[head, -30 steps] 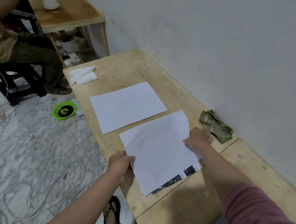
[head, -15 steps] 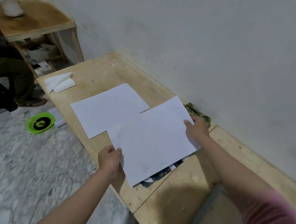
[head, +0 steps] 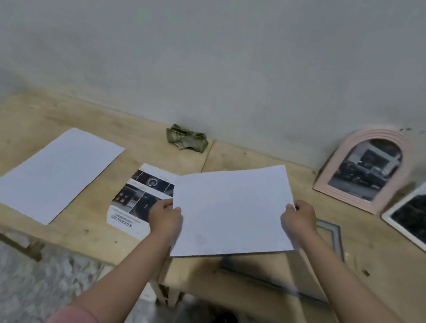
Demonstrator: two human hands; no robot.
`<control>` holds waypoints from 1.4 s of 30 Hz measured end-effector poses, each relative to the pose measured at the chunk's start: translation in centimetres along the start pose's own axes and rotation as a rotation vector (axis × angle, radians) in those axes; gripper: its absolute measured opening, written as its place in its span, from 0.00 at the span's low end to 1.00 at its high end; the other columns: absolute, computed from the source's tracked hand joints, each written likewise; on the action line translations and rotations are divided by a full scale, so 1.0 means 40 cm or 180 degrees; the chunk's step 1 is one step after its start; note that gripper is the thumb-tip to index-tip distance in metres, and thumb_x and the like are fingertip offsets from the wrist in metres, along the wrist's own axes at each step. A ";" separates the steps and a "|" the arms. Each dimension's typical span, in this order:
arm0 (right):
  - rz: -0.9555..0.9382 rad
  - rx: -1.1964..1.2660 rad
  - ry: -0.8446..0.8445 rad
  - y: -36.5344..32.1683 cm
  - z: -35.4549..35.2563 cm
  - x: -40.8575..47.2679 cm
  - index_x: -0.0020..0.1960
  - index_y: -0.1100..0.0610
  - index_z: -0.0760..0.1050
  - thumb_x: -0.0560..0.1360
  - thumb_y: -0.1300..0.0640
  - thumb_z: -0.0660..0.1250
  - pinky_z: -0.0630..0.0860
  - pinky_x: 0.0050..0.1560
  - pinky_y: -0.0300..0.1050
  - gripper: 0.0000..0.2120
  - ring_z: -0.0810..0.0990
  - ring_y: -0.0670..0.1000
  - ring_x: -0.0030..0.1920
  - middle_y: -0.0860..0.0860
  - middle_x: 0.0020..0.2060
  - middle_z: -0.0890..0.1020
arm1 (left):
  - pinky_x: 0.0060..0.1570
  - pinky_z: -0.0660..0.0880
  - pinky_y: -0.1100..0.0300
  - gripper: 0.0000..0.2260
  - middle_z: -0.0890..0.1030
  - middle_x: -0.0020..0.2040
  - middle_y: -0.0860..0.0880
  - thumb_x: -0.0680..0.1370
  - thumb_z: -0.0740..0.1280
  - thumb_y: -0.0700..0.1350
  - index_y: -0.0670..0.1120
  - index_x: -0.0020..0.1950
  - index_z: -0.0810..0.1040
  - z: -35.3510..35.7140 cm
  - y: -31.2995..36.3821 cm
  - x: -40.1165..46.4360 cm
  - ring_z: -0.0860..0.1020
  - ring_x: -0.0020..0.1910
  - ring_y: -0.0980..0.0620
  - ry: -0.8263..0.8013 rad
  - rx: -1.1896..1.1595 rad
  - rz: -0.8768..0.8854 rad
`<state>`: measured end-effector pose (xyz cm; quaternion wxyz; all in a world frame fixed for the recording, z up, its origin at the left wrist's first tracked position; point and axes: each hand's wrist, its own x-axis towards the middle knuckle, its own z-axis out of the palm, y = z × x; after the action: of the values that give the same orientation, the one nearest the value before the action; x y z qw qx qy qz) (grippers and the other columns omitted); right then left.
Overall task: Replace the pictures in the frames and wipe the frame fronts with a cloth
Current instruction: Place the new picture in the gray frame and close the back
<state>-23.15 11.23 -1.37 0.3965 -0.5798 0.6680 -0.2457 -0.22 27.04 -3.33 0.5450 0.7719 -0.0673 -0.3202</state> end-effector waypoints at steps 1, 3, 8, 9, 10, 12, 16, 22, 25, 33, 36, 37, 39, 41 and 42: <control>0.0117 0.0010 0.0106 0.041 -0.036 -0.015 0.34 0.58 0.68 0.77 0.62 0.57 0.62 0.30 0.41 0.13 0.70 0.52 0.32 0.53 0.31 0.72 | 0.32 0.68 0.65 0.07 0.79 0.43 0.47 0.75 0.63 0.34 0.39 0.50 0.78 0.031 -0.007 -0.014 0.75 0.37 0.54 -0.0153 0.0127 0.0059; 0.0323 0.0121 0.0312 0.112 -0.097 -0.037 0.30 0.55 0.63 0.77 0.63 0.57 0.59 0.30 0.43 0.17 0.66 0.52 0.30 0.52 0.29 0.69 | 0.32 0.67 0.66 0.06 0.78 0.40 0.50 0.74 0.64 0.34 0.41 0.49 0.77 0.091 -0.016 -0.048 0.74 0.37 0.55 -0.0413 0.0385 0.0223; 0.0502 -0.0117 0.0706 0.236 -0.206 -0.068 0.29 0.55 0.58 0.74 0.66 0.60 0.55 0.31 0.46 0.19 0.60 0.51 0.28 0.51 0.25 0.62 | 0.29 0.65 0.71 0.07 0.77 0.42 0.52 0.75 0.63 0.35 0.45 0.50 0.75 0.198 -0.039 -0.114 0.72 0.36 0.60 -0.0872 0.1005 0.0707; 0.0512 -0.0174 0.0712 0.250 -0.207 -0.072 0.28 0.55 0.60 0.73 0.66 0.61 0.56 0.30 0.45 0.18 0.61 0.52 0.28 0.51 0.25 0.63 | 0.28 0.65 0.73 0.08 0.77 0.42 0.51 0.75 0.63 0.35 0.45 0.51 0.76 0.199 -0.048 -0.113 0.72 0.36 0.60 -0.0940 0.1077 0.0789; 0.0550 -0.0159 0.0764 0.287 -0.241 -0.057 0.29 0.58 0.63 0.72 0.67 0.63 0.59 0.29 0.44 0.16 0.64 0.53 0.29 0.52 0.25 0.66 | 0.28 0.66 0.74 0.08 0.77 0.42 0.51 0.75 0.63 0.34 0.45 0.50 0.76 0.244 -0.050 -0.129 0.72 0.36 0.60 -0.1065 0.1183 0.0892; 0.0525 -0.0249 0.0741 0.322 -0.251 -0.049 0.32 0.64 0.70 0.71 0.66 0.65 0.61 0.31 0.44 0.09 0.69 0.56 0.33 0.54 0.28 0.70 | 0.29 0.65 0.74 0.09 0.76 0.41 0.52 0.75 0.63 0.34 0.46 0.49 0.75 0.262 -0.054 -0.132 0.74 0.37 0.56 -0.1169 0.1429 0.1078; 0.0218 -0.0426 0.0605 0.377 -0.283 -0.022 0.39 0.66 0.73 0.68 0.65 0.68 0.63 0.35 0.45 0.05 0.71 0.57 0.34 0.55 0.31 0.72 | 0.31 0.66 0.67 0.08 0.77 0.42 0.48 0.73 0.64 0.33 0.43 0.49 0.76 0.314 -0.085 -0.122 0.74 0.40 0.50 -0.1059 0.1882 0.1419; -0.0472 -0.0931 0.0221 0.436 -0.296 0.022 0.52 0.64 0.77 0.68 0.66 0.71 0.68 0.43 0.44 0.13 0.72 0.53 0.41 0.52 0.39 0.74 | 0.36 0.66 0.56 0.13 0.71 0.46 0.39 0.72 0.62 0.32 0.37 0.56 0.76 0.374 -0.117 -0.131 0.71 0.40 0.42 -0.0705 0.2632 0.1659; -0.0662 -0.1091 0.0052 0.454 -0.298 0.039 0.56 0.65 0.77 0.71 0.64 0.70 0.71 0.48 0.48 0.14 0.77 0.58 0.47 0.58 0.48 0.77 | 0.38 0.67 0.56 0.13 0.69 0.45 0.42 0.72 0.61 0.31 0.37 0.53 0.79 0.381 -0.119 -0.154 0.71 0.40 0.43 -0.0594 0.2551 0.1697; -0.0881 -0.1471 0.0051 0.475 -0.259 0.043 0.52 0.66 0.78 0.69 0.63 0.71 0.74 0.43 0.51 0.13 0.75 0.63 0.41 0.61 0.46 0.72 | 0.35 0.65 0.59 0.07 0.73 0.44 0.43 0.69 0.66 0.34 0.40 0.44 0.82 0.350 -0.119 -0.132 0.73 0.40 0.41 -0.0398 0.3129 0.1939; -0.0909 -0.1833 0.0241 0.455 -0.248 0.043 0.45 0.65 0.78 0.62 0.65 0.74 0.74 0.38 0.50 0.12 0.75 0.62 0.38 0.60 0.43 0.73 | 0.41 0.68 0.51 0.04 0.75 0.46 0.43 0.66 0.68 0.37 0.44 0.38 0.79 0.352 -0.120 -0.124 0.75 0.42 0.39 -0.0514 0.3569 0.2426; -0.0925 -0.1925 0.0295 0.449 -0.244 0.045 0.44 0.65 0.78 0.60 0.66 0.73 0.74 0.39 0.51 0.13 0.75 0.63 0.39 0.61 0.44 0.74 | 0.45 0.69 0.49 0.03 0.75 0.48 0.44 0.67 0.66 0.42 0.45 0.40 0.77 0.353 -0.124 -0.119 0.75 0.45 0.39 -0.0593 0.3644 0.2522; -0.1037 -0.1993 0.0316 0.435 -0.226 0.047 0.51 0.63 0.78 0.61 0.65 0.70 0.75 0.48 0.56 0.18 0.77 0.66 0.49 0.62 0.52 0.76 | 0.58 0.65 0.40 0.14 0.74 0.60 0.44 0.72 0.60 0.53 0.47 0.51 0.76 0.356 -0.133 -0.108 0.73 0.58 0.40 -0.0962 0.3889 0.2588; -0.1220 -0.2174 0.0099 0.425 -0.206 0.049 0.62 0.60 0.75 0.67 0.57 0.66 0.71 0.60 0.62 0.23 0.74 0.64 0.61 0.61 0.64 0.74 | 0.67 0.57 0.36 0.27 0.65 0.73 0.43 0.76 0.53 0.62 0.46 0.67 0.70 0.365 -0.145 -0.101 0.64 0.71 0.41 -0.1302 0.4117 0.2729; -0.1282 -0.2293 -0.0022 0.420 -0.197 0.050 0.66 0.58 0.72 0.70 0.51 0.62 0.67 0.63 0.63 0.26 0.72 0.62 0.66 0.60 0.68 0.71 | 0.69 0.54 0.36 0.32 0.60 0.76 0.43 0.76 0.52 0.65 0.46 0.73 0.64 0.370 -0.146 -0.102 0.59 0.75 0.42 -0.1435 0.4228 0.2783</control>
<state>-39.32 11.74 -10.64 0.1144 -0.8015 0.5832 -0.0669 -13.25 19.40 -9.76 0.0240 0.7547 -0.6445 -0.1200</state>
